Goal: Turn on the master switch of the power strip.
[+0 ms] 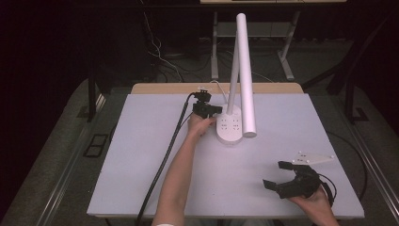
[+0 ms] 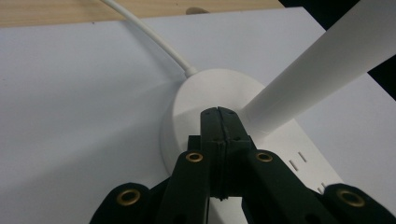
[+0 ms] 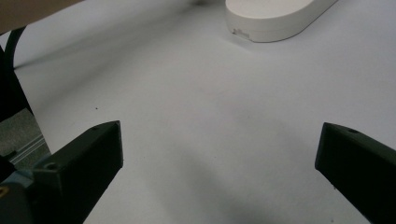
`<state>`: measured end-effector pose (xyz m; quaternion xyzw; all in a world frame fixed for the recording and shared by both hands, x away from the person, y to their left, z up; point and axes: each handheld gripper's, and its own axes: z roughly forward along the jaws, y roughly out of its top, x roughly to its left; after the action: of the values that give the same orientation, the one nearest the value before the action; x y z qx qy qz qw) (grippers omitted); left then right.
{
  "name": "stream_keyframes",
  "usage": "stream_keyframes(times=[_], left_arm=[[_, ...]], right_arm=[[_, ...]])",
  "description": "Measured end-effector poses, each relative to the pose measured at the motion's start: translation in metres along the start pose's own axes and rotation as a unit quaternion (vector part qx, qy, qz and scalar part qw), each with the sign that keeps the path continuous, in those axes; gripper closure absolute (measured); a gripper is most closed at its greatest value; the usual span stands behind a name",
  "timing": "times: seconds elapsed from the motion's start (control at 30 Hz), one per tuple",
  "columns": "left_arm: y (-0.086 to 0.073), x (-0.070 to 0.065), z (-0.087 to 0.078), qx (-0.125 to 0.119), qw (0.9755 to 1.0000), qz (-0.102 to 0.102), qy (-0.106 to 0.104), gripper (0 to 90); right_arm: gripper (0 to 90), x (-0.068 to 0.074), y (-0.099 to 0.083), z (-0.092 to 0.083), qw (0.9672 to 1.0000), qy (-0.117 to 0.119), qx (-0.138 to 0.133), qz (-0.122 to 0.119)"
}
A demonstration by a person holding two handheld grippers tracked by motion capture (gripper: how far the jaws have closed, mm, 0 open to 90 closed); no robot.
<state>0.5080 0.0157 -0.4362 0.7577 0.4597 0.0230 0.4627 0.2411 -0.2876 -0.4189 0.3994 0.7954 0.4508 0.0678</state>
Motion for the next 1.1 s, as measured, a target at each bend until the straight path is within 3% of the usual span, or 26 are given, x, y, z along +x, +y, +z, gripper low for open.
stream_keyframes(times=[0.2,0.43,0.77,0.93,1.1], left_arm=[[0.0,0.0,-0.009,-0.011,0.9998,0.016,-0.005,89.9],[0.007,-0.001,-0.031,-0.019,0.9988,0.045,-0.005,89.8],[0.01,-0.004,-0.063,-0.03,0.9975,0.064,-0.004,86.9],[0.014,-0.005,-0.084,-0.037,0.9959,0.079,-0.025,76.3],[0.016,-0.01,-0.101,-0.023,0.9937,0.1,-0.043,42.8]], right_arm=[[0.3,-0.002,0.0,-0.002,1.0,-0.004,-0.002,0.003],[0.3,-0.003,0.0,-0.003,1.0,-0.007,-0.005,0.002],[0.3,-0.008,0.0,-0.007,0.9998,-0.013,-0.011,0.011],[0.4,-0.007,0.001,-0.006,0.9998,-0.012,-0.01,0.009],[0.3,-0.008,0.001,-0.006,0.9998,-0.012,-0.01,0.007]])
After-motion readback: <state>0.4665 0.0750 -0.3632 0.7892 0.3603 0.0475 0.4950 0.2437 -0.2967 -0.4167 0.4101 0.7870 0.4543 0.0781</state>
